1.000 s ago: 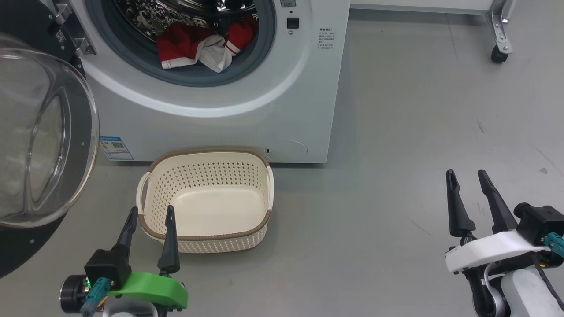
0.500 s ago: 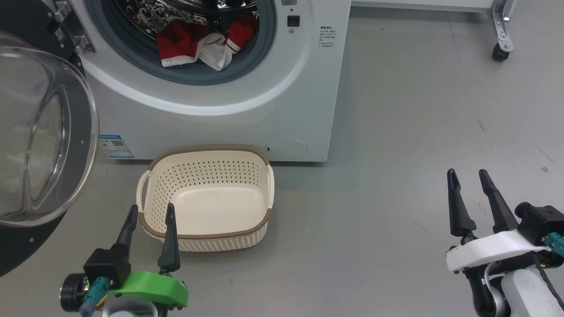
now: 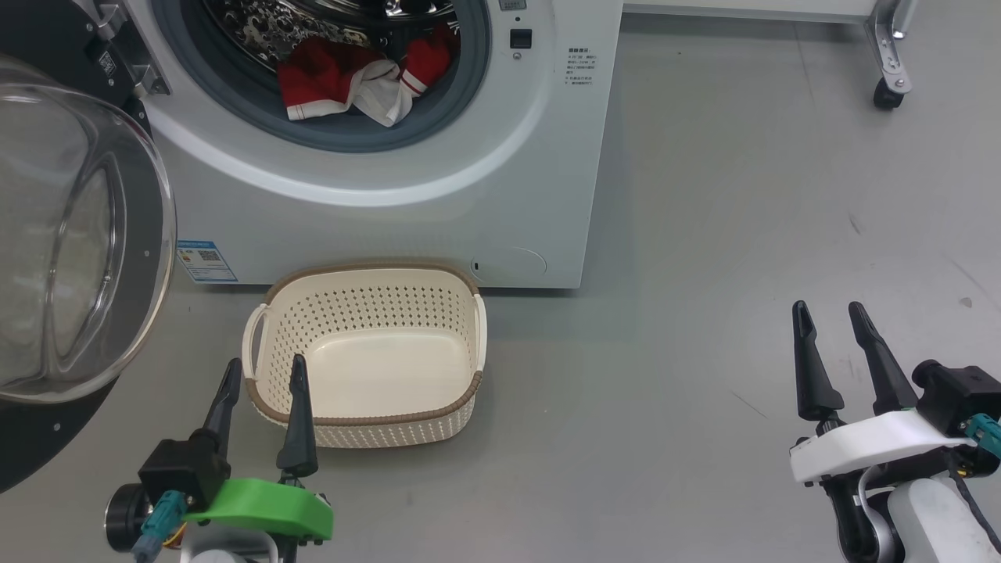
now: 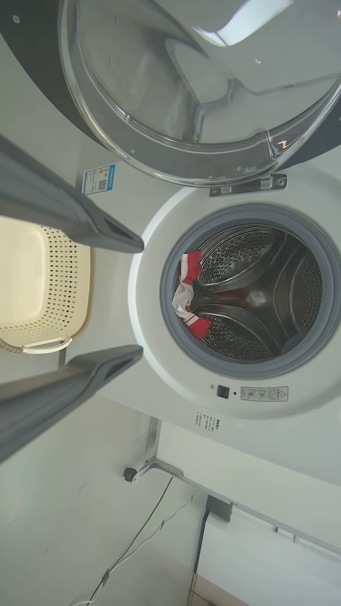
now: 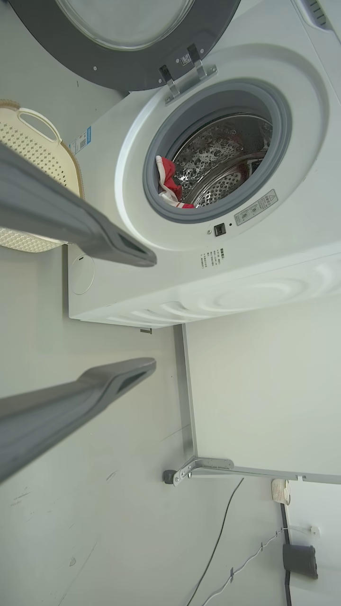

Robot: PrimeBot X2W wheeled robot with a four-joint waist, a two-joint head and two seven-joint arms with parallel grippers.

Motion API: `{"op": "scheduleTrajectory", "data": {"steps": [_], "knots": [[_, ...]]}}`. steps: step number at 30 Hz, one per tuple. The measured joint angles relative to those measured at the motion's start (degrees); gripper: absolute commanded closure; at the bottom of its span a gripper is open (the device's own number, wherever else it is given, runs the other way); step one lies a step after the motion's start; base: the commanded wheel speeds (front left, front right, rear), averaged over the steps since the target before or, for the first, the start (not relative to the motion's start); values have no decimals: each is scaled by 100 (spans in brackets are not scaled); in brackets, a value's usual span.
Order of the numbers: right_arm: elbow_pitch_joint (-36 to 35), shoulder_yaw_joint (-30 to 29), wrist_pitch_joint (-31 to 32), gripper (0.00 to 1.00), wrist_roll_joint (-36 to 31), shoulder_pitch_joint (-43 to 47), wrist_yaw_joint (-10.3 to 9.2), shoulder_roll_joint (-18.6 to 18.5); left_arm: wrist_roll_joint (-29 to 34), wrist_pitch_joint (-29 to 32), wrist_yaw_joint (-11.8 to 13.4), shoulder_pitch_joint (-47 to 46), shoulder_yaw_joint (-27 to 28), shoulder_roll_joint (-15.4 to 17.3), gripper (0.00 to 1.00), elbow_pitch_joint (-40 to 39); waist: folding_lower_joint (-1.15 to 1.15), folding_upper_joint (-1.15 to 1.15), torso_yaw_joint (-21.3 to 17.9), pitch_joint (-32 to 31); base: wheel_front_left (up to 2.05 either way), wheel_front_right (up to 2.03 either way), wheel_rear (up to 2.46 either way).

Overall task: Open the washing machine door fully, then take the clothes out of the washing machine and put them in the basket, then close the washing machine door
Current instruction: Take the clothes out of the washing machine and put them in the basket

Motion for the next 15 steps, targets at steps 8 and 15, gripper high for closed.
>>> {"op": "scheduleTrajectory", "data": {"steps": [8, 15], "knots": [[12, -1, 0, 0, -1, 2, 1, 10, -53, 0, -45, 2, 1, -2, 0, -29, 0, 0, -4, -7, 35, -35, 0], [22, -19, -1, 0, -2, 16, 1, 10, -59, 0, -45, 4, -7, -4, 0, -38, 0, 0, -3, 6, 65, -65, 0]]}}
